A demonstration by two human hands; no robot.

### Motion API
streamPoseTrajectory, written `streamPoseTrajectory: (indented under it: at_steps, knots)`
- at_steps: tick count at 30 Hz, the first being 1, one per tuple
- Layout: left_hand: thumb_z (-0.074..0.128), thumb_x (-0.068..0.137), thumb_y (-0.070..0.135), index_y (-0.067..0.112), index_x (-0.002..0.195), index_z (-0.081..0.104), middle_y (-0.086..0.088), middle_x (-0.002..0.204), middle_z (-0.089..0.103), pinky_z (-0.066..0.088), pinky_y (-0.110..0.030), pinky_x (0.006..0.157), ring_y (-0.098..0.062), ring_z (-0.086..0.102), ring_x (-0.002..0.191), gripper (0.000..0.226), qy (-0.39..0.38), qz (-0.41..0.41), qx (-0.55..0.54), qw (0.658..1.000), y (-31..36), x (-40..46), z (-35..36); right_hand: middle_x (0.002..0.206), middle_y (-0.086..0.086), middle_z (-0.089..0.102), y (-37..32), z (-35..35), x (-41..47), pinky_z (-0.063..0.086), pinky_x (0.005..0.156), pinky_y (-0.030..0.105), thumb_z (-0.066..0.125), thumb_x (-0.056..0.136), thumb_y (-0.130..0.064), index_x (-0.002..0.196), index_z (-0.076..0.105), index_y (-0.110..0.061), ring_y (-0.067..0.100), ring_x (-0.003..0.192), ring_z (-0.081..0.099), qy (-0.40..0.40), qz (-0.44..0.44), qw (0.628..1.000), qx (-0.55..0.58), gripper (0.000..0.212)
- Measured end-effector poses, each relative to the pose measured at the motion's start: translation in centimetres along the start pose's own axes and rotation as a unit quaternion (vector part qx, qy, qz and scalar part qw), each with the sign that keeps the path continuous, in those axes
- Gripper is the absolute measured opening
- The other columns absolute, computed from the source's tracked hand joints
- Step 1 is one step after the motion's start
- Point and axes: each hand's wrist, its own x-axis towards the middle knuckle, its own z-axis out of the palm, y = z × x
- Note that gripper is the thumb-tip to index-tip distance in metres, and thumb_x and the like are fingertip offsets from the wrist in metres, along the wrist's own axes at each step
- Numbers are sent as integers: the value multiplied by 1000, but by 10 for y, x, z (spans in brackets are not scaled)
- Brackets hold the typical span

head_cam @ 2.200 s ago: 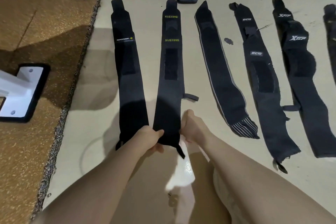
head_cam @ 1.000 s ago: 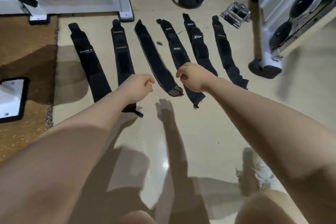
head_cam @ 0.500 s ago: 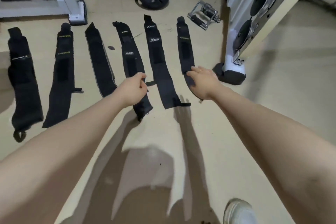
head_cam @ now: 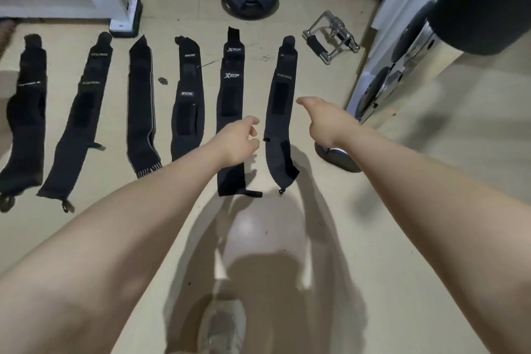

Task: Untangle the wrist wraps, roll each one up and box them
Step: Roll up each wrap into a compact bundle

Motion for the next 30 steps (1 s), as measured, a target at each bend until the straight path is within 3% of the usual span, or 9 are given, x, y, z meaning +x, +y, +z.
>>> streamPoseTrajectory:
  at_steps: [8,10,13,15,17,19,21,26,30]
  knots:
    - [40,96,11,26,154,5,-3,97,48,47,-38,75,-18,50,75,70,-29,-4,-55,998,-7,69,45,152,10,31,48,41,12,31,100,28,39,91,1,147,26,-7,27,136,34,1,72,996,44,58]
    - [35,98,10,25,151,16,-8,93,51,42,-30,69,-18,47,76,59,-52,-45,-76,995,-7,85,60,146,12,38,62,52,11,33,99,29,41,91,3,142,35,-4,29,130,39,-23,103,993,45,53]
    - [36,99,15,15,128,50,-9,113,55,39,-22,70,-20,48,91,32,-69,-61,-38,995,-15,105,81,129,12,48,82,64,19,41,93,36,42,88,6,129,46,-3,31,115,47,-30,109,993,41,42]
    - [39,99,15,10,116,57,-7,113,53,38,-18,69,-20,50,96,25,-80,-43,22,996,-26,116,92,108,2,46,89,80,32,37,75,26,41,87,6,122,52,-9,25,97,44,-34,94,994,54,39]
    - [41,99,15,10,120,57,-6,121,54,41,-23,82,-23,52,107,26,-78,-32,47,995,-38,126,106,103,-1,46,95,102,46,36,72,20,44,88,2,112,55,-21,24,98,43,-54,66,995,57,34]
    - [41,99,14,13,127,55,-6,129,53,40,-29,93,-23,51,116,32,-78,-12,65,995,-50,135,122,130,4,47,101,134,62,39,93,25,49,94,-11,129,50,-17,26,118,47,-74,59,994,62,36]
    - [40,99,14,17,134,52,-5,140,47,38,-30,101,-22,46,125,38,-80,6,83,993,-63,139,139,139,7,45,103,164,76,38,99,31,46,97,-16,134,48,-15,25,124,45,-85,79,990,83,37]
    - [36,102,26,22,146,38,-1,160,13,21,-29,113,-18,14,146,44,-102,-6,100,990,-84,140,176,126,10,55,104,218,99,37,77,23,40,92,-2,125,55,-10,26,108,53,-108,114,972,175,37]
    - [38,102,33,20,143,43,4,161,10,18,-26,113,-14,13,146,43,-85,-40,38,995,-99,150,196,113,8,60,111,239,122,35,57,21,43,92,-1,112,58,-12,21,92,53,-81,132,953,260,27]
